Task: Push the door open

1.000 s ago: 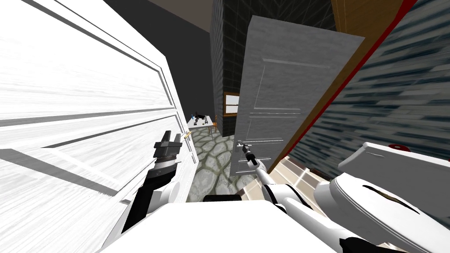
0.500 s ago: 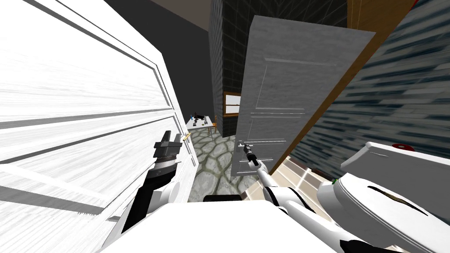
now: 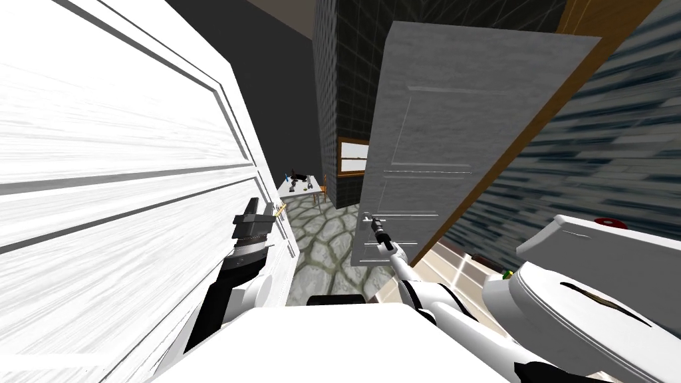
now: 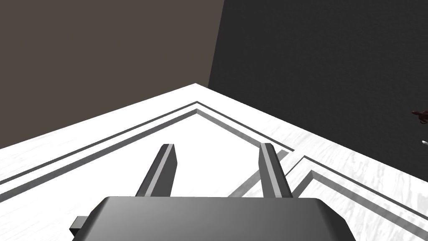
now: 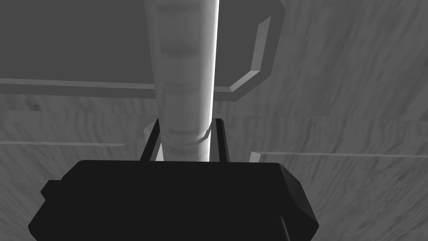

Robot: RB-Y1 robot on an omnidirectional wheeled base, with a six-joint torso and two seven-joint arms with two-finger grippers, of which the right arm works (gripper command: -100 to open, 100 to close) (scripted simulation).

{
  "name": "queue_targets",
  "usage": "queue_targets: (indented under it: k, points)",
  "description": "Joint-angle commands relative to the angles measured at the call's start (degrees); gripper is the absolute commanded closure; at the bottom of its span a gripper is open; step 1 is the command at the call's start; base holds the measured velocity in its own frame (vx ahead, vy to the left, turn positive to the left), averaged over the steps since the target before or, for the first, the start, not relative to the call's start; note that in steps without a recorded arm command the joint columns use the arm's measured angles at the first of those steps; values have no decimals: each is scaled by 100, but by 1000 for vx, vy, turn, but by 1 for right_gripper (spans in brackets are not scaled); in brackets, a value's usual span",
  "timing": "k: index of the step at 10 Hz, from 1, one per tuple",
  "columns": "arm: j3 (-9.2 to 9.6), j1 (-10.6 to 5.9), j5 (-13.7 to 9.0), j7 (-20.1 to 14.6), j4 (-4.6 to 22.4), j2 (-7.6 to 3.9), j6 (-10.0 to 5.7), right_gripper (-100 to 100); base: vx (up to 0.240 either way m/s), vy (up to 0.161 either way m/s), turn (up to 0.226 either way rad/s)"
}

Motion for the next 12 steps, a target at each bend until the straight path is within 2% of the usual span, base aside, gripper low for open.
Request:
queue_targets:
  k: [1, 5, 6, 7, 12]
  points:
    - [-55, 68, -35, 29, -137, -34, 87, 100, 132, 88, -38]
    - [-221, 77, -125, 158, -112, -51, 129, 100, 153, 92, -49]
    - [-184, 138, -106, 129, -180, -37, 193, 100, 67, 35, -27]
    - [-288, 116, -130, 236, -199, 1, 202, 100, 130, 21, -106]
    - [-543, 79, -181, 534, -247, 157, 245, 100, 190, 36, -89]
